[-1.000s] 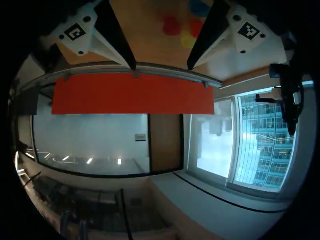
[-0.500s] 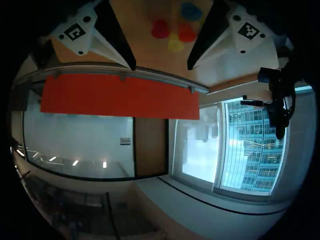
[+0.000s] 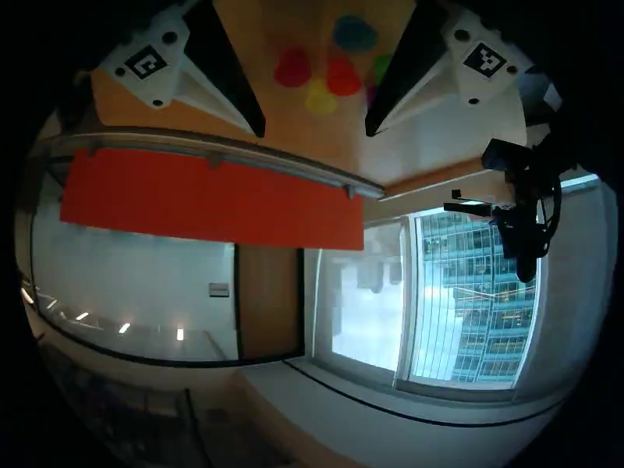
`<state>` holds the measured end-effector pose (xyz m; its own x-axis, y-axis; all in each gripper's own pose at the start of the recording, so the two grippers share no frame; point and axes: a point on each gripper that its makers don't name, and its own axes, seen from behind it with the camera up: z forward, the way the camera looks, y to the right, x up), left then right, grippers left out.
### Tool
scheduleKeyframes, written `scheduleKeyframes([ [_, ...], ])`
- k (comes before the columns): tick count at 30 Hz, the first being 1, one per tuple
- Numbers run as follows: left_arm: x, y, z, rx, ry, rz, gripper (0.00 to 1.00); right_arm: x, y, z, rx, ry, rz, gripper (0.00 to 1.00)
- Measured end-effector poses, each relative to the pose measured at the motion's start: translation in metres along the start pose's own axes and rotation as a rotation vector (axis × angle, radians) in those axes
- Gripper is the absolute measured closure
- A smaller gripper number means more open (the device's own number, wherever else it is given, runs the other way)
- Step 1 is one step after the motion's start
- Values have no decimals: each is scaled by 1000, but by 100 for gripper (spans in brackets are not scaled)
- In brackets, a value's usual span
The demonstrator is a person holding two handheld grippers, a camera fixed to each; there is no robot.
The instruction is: Pour water
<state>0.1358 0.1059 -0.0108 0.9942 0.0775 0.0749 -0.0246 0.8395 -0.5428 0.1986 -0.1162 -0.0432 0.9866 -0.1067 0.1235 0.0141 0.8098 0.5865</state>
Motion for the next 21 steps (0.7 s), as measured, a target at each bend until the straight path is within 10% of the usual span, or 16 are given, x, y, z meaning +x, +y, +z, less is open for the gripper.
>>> scheduleKeyframes([
  [21, -39, 18, 11, -92, -78, 33, 8, -40, -22, -1, 125, -117, -59, 1],
])
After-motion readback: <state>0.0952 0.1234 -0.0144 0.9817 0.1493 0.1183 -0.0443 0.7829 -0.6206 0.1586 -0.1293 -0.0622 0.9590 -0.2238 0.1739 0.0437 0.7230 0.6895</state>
